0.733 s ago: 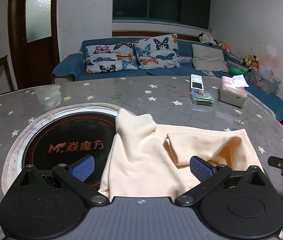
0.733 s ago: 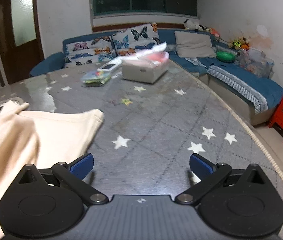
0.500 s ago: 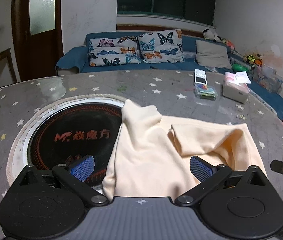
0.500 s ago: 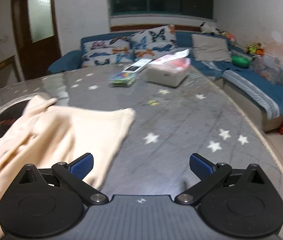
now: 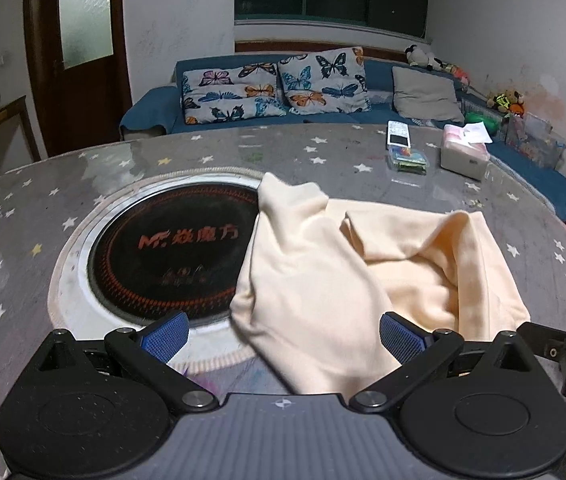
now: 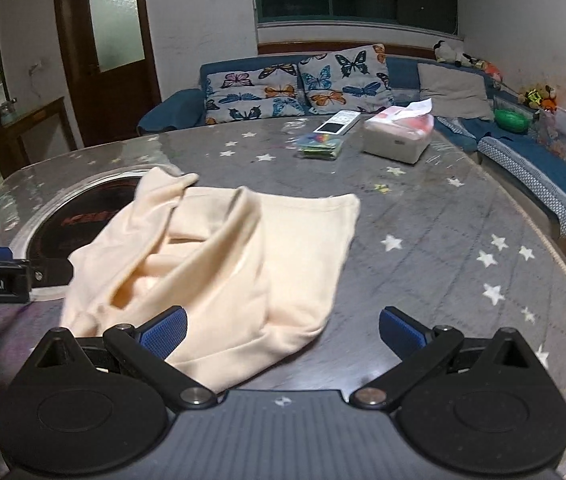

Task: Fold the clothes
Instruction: 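Move both grippers over the crumpled cream sweatshirt toward its hem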

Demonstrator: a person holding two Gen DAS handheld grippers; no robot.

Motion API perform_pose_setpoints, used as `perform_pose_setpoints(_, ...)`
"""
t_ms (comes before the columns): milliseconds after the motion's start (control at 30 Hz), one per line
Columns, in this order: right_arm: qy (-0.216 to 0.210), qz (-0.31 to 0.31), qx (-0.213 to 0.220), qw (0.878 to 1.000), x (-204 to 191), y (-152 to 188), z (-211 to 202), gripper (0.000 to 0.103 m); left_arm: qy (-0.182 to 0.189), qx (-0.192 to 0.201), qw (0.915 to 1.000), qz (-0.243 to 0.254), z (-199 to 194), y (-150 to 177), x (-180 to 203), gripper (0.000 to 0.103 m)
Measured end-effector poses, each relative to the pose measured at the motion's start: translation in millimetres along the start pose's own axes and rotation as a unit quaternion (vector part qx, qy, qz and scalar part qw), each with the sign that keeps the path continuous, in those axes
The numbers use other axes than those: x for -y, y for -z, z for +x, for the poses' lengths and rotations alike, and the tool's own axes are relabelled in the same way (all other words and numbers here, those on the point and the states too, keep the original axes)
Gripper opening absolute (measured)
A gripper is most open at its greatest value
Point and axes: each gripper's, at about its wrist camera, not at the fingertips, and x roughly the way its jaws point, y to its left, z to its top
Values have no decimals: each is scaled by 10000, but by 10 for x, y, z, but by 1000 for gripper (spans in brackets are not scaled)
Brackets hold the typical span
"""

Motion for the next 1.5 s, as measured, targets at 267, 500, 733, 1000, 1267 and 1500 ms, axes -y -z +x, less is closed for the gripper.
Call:
perform_pose_setpoints(267, -31, -39, -46, 10000, -178, 66, -86, 103, -37, -86, 9999, -72, -150, 135, -73, 103)
perform_pose_setpoints(500, -8, -94, -14, 10000, -232, 106, -182, 103, -19, -99, 9999, -42, -221, 205, -77, 103)
perform_pose_setpoints(733, -11, -117, 29, 9999, -290, 135, -243, 103, -21, -67, 10000, 26, -279, 238, -43, 103)
perform_pose_setpoints(1000, -41, -105, 31, 9999, -317, 158, -255, 103, -19, -78, 9999, 60, -285, 279, -32, 103)
perform_pose_setpoints(1267, -50, -97, 42, 9999, -311, 154, -234, 103, -26, -99, 9999, 48, -255, 273, -22, 103)
perform_pose_setpoints(1500, -58, -225, 26, 9997, -308, 107, -167, 103, -42, -140, 9999, 77, -187, 240, -12, 103)
